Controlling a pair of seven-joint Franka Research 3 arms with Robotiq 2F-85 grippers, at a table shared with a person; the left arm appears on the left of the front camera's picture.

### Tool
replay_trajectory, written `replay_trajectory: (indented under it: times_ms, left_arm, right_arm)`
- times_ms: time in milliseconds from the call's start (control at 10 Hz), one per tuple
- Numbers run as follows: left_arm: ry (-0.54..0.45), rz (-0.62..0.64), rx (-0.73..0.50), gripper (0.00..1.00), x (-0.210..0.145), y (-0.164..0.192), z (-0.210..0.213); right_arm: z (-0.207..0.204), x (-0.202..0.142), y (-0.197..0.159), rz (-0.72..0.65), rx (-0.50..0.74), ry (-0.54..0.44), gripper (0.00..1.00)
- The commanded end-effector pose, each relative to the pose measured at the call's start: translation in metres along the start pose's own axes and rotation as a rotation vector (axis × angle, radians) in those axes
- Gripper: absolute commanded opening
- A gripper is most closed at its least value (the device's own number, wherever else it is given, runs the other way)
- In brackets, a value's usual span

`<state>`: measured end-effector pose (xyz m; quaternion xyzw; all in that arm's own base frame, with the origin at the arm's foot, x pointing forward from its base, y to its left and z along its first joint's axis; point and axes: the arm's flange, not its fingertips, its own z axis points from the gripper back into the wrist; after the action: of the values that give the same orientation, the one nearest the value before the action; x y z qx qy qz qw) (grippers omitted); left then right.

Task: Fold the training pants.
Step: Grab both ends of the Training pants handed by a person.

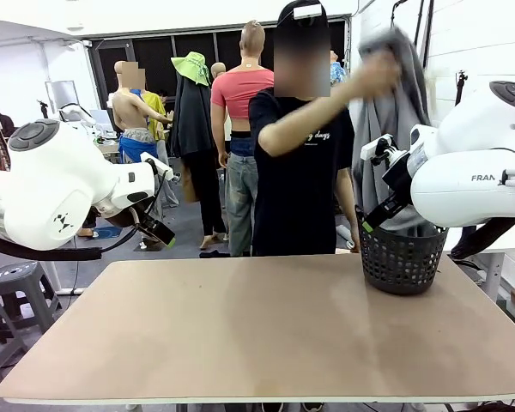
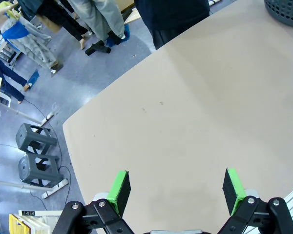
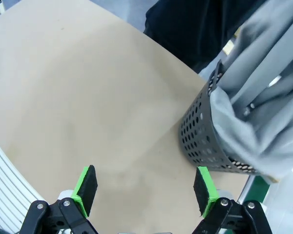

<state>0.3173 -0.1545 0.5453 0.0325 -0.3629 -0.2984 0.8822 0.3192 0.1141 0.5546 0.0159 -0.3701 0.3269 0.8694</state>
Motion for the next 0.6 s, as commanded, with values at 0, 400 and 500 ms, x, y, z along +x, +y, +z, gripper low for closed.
replay_trajectory:
  times_ms: [0,400,500]
  left_arm:
    - [0.0,-0.008,0.001,1.0,0.0001,-0.0001,0.0001]
    - [0.0,-0.008,0.001,1.0,0.0001,-0.0001,0.0001]
    - [0.0,-0.008,0.001,1.0,0.0001,-0.0001,0.0001]
  right_arm:
    - [-0.0001,0.0001,0.0001,0.007,0.005,-0.002,1.0]
    - [-0.0001,0.0001,0.0001,0.007,0.005,-0.002,1.0]
    - [-0.0001,0.0001,0.0001,0.007,0.005,-0.002,1.0]
